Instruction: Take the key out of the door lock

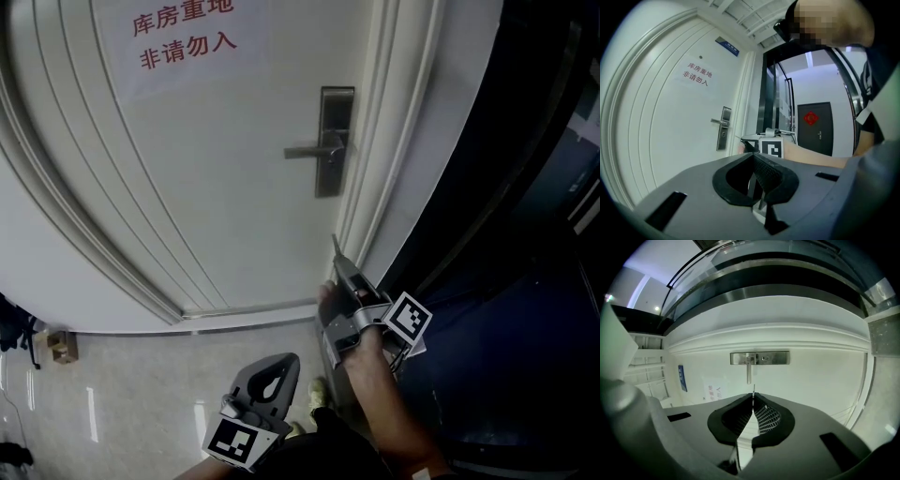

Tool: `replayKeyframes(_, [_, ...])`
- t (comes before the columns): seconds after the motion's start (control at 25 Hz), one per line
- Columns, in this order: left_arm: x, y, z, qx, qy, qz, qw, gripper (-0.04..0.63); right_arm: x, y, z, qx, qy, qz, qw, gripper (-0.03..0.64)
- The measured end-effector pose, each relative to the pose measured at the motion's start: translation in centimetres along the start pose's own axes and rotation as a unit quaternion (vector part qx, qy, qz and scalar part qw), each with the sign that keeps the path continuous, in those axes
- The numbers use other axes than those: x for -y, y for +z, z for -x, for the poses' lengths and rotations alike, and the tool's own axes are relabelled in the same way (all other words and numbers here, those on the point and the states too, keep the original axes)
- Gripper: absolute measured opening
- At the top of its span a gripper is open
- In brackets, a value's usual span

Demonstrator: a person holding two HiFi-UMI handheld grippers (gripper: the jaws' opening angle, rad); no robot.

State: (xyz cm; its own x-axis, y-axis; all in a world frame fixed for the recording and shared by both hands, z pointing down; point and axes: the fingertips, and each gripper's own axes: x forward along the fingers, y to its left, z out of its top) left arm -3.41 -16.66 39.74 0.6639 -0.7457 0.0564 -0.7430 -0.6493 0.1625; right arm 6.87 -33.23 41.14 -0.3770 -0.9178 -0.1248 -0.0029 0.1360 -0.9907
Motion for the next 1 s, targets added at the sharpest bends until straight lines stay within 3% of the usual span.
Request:
replayKeyframes(0.4, [3.0, -0.6, 3.1, 0.006, -0.035, -0.004, 0.9994, 0.005, -1.1, -1.5, 5.5, 0.022, 0.006, 0.008, 1.0, 0.02])
replayKeyframes(1.0, [4.3, 0.0, 4.2, 0.02, -0.042, -0.012, 0.9988, 0.005, -1.9, -2.2, 6.6, 0.023, 0.012, 0.006, 1.0, 0.02])
